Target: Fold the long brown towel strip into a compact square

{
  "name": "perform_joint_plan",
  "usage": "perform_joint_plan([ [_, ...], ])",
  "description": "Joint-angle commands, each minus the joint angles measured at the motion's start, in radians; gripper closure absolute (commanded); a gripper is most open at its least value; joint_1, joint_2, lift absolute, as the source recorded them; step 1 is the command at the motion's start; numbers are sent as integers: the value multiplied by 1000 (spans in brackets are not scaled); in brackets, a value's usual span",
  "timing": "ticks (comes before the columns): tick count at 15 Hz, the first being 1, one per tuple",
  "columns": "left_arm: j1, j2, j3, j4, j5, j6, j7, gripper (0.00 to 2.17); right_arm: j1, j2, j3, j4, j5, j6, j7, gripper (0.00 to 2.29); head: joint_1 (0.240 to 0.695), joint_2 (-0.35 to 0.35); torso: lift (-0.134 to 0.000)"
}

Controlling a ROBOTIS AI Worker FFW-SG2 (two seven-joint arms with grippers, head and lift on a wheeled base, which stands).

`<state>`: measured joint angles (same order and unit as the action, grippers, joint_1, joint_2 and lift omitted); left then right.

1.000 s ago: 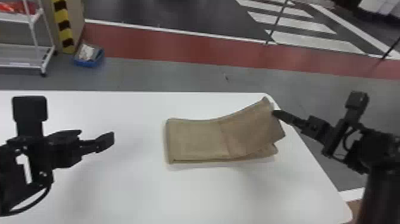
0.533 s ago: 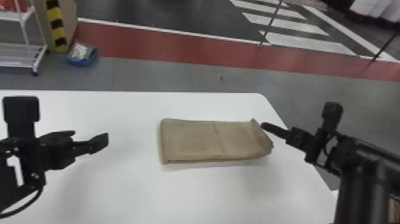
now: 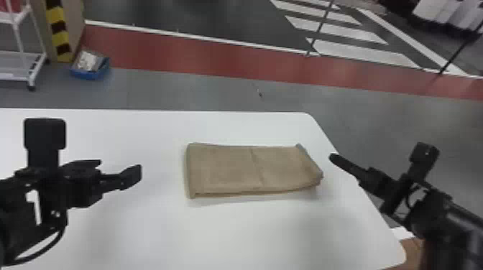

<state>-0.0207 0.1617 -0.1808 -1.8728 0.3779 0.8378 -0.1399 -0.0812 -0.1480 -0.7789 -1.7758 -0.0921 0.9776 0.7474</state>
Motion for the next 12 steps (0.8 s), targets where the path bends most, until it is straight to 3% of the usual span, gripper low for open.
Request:
perform_joint_plan([
  [1, -4, -5, -35, 4, 10, 2, 25, 46, 20, 7, -45, 10, -20, -49, 15, 70, 695, -350, -124],
  [7, 8, -19, -89, 11, 154, -1, 109, 90, 61, 21, -77, 30, -21, -147, 17, 137, 695, -350, -124],
  [12, 12, -19, -118, 11, 88, -47, 131, 107, 67, 28, -56, 38, -20, -168, 7, 333, 695, -350, -124],
])
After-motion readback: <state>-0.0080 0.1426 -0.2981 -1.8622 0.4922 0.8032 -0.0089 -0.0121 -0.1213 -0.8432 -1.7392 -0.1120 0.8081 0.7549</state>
